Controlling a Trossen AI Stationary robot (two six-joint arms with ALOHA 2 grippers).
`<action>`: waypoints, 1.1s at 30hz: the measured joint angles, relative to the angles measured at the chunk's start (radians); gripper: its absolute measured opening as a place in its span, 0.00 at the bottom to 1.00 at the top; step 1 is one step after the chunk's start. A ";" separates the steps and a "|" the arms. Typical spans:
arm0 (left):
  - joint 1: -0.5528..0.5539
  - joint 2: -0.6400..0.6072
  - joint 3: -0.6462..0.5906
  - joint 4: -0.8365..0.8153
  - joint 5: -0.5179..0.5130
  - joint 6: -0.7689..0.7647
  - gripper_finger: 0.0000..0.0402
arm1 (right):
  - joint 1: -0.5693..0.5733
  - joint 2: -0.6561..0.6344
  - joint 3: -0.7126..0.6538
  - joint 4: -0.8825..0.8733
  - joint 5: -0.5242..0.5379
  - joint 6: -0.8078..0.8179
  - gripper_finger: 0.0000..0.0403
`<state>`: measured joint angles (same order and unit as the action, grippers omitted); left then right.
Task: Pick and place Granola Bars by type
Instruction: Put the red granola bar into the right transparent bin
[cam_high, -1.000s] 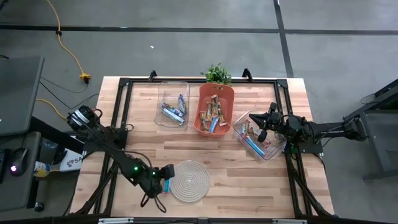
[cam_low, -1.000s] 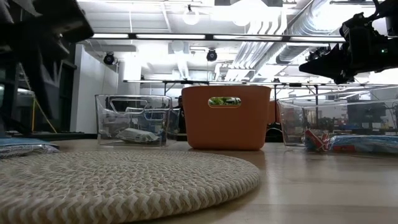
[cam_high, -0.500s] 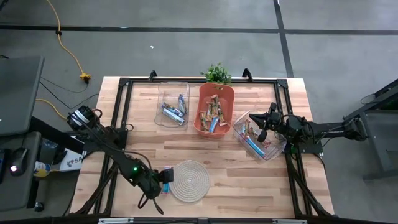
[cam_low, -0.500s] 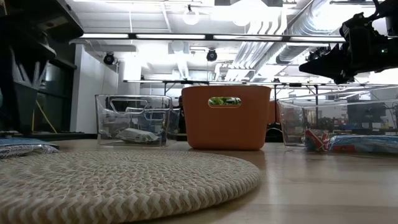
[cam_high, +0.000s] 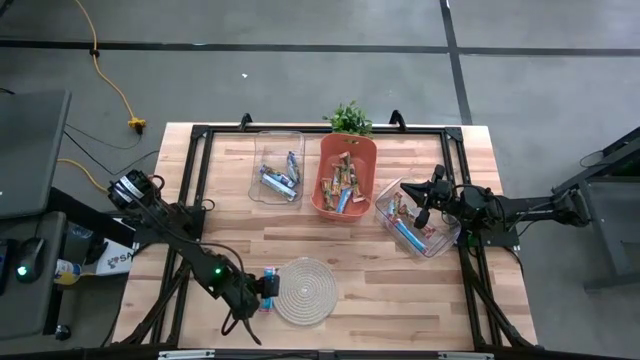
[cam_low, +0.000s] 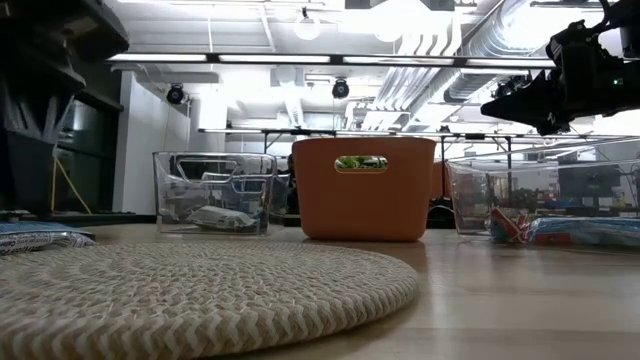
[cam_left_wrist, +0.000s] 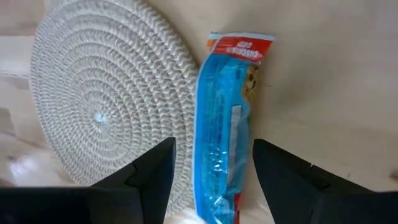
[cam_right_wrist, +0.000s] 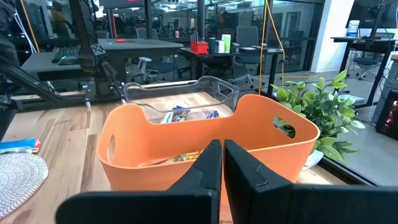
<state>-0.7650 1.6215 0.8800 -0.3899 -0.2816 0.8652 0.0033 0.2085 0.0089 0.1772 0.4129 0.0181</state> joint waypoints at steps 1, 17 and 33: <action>0.000 0.000 -0.011 0.016 0.001 0.002 0.52 | 0.000 0.000 0.000 0.000 0.000 0.000 0.00; 0.015 0.024 -0.056 0.115 -0.016 0.020 0.52 | 0.000 0.000 0.000 0.000 0.000 0.000 0.00; 0.052 0.047 -0.053 0.130 0.009 0.019 0.52 | 0.000 0.000 0.000 0.001 0.000 0.000 0.00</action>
<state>-0.7132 1.6682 0.8272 -0.2596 -0.2723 0.8841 0.0036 0.2089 0.0089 0.1778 0.4130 0.0181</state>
